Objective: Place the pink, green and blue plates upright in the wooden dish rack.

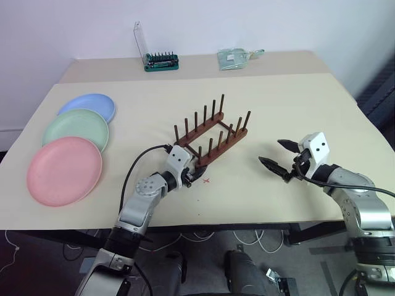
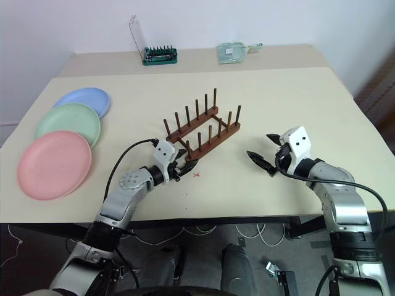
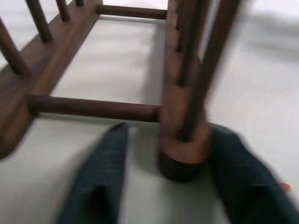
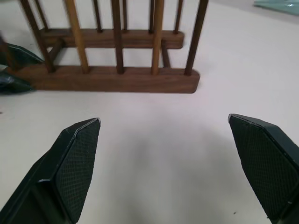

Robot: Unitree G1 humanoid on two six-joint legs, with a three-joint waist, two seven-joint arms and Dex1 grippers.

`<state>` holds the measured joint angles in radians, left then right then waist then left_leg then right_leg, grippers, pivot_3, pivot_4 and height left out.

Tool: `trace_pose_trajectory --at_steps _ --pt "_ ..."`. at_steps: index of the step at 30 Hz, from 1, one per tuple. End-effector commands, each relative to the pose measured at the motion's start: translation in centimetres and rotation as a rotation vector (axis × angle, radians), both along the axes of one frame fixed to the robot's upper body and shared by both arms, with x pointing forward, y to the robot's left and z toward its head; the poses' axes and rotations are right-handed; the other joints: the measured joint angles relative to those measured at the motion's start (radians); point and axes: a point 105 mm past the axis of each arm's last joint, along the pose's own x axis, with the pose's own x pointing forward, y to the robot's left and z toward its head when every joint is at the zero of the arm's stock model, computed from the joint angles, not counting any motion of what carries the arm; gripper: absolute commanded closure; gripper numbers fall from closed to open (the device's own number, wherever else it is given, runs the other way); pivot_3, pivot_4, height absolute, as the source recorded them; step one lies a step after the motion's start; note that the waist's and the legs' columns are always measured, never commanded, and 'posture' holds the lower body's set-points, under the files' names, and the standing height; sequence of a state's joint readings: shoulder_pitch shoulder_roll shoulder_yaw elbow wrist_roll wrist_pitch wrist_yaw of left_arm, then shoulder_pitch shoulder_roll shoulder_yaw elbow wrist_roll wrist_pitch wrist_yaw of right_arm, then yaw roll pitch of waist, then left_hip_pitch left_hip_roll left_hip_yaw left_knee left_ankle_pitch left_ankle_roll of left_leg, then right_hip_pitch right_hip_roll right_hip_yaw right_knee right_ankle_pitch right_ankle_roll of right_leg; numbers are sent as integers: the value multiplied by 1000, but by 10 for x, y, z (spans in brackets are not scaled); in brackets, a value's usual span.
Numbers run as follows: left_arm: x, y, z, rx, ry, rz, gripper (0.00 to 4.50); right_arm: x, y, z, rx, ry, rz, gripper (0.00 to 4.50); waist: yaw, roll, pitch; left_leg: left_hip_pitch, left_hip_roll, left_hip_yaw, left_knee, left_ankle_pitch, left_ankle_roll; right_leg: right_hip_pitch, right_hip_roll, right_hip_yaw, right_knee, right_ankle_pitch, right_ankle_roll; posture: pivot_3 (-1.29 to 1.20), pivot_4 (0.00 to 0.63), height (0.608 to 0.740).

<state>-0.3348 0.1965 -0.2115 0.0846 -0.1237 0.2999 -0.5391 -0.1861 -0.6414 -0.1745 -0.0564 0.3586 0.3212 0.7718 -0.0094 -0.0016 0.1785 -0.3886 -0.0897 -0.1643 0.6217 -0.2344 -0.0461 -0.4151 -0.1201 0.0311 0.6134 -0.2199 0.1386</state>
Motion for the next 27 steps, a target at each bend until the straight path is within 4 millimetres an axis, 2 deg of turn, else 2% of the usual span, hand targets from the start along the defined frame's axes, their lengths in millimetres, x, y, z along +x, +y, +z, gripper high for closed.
trace_pose_trajectory --at_steps 1,6,9,11,14,19,21,23,26,27 --pt "-7 -1 -7 22 11 -46 3674 -1 0 16 1 -63 -7 0 -1 0 0 0 0 0 0 0 0 0 0 0 0 0 0 0 150 740" --pt "-11 2 -3 39 -29 -96 3722 -1 1 13 5 -56 -9 0 -2 1 0 1 0 0 0 0 0 0 0 0 0 0 0 0 150 740" --pt "-25 1 3 68 -39 -335 3722 -1 -2 8 5 -46 -16 0 -2 1 0 1 0 0 0 0 0 0 0 0 0 0 0 0 150 740" --pt "-28 5 4 96 -43 -426 3722 -2 -4 6 6 -43 -18 0 -2 1 0 1 0 0 0 0 0 0 0 0 0 0 0 0 150 740" --pt "-20 10 9 120 -54 -516 3722 -4 -7 3 6 -40 -26 0 1 0 0 1 0 0 0 0 0 1 0 0 0 0 0 0 150 740" --pt "-5 12 9 148 -53 -555 3722 -8 -11 -1 6 -40 -46 0 -2 0 0 1 0 0 0 0 1 1 0 -1 -1 0 0 0 150 740" --pt "2 15 8 149 -34 -528 2656 -10 -14 -2 4 -40 -58 0 -4 0 0 1 0 0 0 0 1 1 0 -1 -1 0 0 0 150 740" --pt "6 19 6 163 -36 -502 1884 -12 -16 -3 3 -39 -63 0 -5 0 0 1 0 -1 0 0 1 1 0 -1 0 0 0 0 150 740" --pt "3 34 -2 198 -10 -455 228 -13 -19 -6 -8 -32 -71 0 -9 0 0 1 0 -1 0 0 1 1 0 -1 0 0 0 0 150 740" --pt "2 37 -2 201 -7 -453 51 -13 -20 -7 -10 -31 -72 0 -11 0 0 1 0 -1 0 0 1 1 0 -1 0 0 0 0 150 740"
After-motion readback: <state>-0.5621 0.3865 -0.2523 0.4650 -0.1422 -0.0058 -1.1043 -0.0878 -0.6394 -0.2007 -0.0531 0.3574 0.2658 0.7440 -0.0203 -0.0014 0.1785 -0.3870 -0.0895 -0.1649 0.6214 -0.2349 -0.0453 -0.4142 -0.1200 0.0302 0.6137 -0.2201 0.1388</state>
